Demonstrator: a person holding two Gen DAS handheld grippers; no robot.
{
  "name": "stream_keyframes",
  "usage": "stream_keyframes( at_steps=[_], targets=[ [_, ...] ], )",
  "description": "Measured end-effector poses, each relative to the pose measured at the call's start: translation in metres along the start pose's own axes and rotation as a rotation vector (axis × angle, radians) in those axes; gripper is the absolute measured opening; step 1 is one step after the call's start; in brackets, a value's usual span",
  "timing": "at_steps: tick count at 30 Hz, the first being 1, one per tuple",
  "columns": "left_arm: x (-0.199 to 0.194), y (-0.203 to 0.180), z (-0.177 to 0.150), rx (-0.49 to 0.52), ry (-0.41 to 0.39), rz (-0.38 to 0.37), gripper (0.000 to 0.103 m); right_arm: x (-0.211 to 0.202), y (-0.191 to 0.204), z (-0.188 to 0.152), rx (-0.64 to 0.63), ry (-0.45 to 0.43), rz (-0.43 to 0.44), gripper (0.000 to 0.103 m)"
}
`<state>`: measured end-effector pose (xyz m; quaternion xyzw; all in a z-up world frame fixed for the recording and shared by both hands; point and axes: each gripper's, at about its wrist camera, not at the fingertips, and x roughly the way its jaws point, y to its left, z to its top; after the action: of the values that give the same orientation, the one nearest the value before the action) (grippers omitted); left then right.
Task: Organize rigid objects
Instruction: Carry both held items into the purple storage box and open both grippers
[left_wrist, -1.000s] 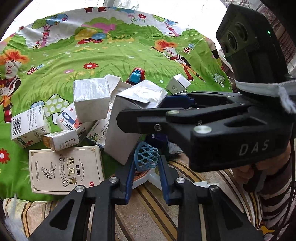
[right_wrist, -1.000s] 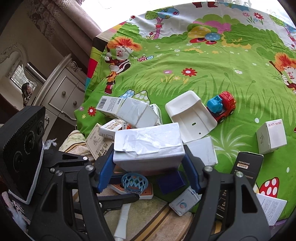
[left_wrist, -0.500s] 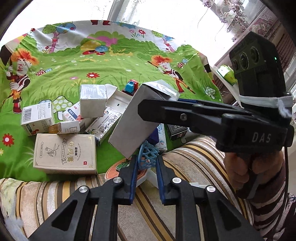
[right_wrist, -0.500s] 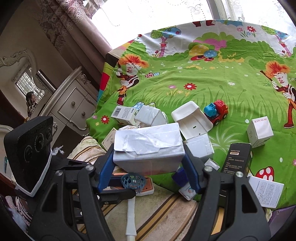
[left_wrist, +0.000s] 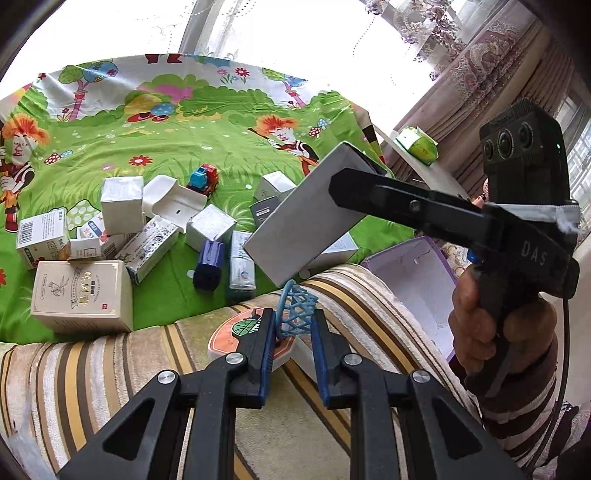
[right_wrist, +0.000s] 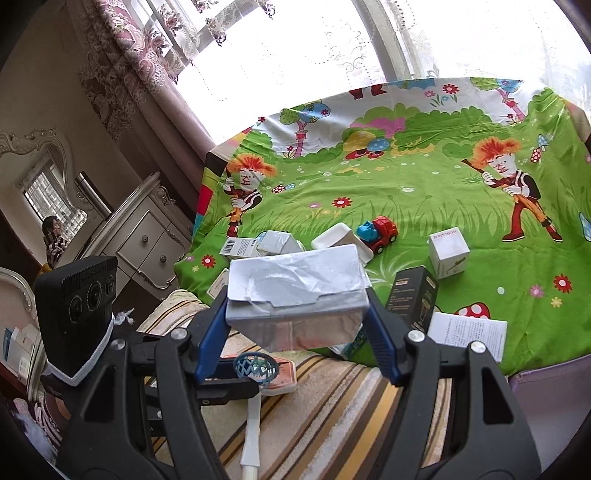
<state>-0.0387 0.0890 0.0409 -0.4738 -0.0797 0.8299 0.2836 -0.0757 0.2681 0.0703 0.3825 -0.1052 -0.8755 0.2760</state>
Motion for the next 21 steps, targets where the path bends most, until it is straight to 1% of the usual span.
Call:
stream_keyframes(
  at_steps=[5,10,12,18,20,21],
  targets=[
    [0.014,-0.031,0.003,0.032,0.015,-0.061,0.02,-0.049,-0.029,-0.021,0.054,-0.045,-0.146,0.071],
    [0.033,-0.065,0.004,0.071,0.042,-0.118,0.02,-0.089,-0.06,-0.046,0.123,-0.056,-0.293,0.071],
    [0.039,-0.08,0.004,0.098,0.048,-0.127,0.02,-0.104,-0.071,-0.056,0.148,-0.063,-0.344,0.071],
    [0.061,-0.12,0.005,0.157,0.083,-0.184,0.02,-0.135,-0.09,-0.076,0.181,-0.066,-0.487,0.071],
    [0.068,-0.131,0.004,0.17,0.102,-0.212,0.022,-0.141,-0.095,-0.08,0.185,-0.068,-0.533,0.071],
    [0.07,-0.135,0.003,0.178,0.11,-0.212,0.024,-0.143,-0.098,-0.081,0.185,-0.066,-0.555,0.072]
  ],
)
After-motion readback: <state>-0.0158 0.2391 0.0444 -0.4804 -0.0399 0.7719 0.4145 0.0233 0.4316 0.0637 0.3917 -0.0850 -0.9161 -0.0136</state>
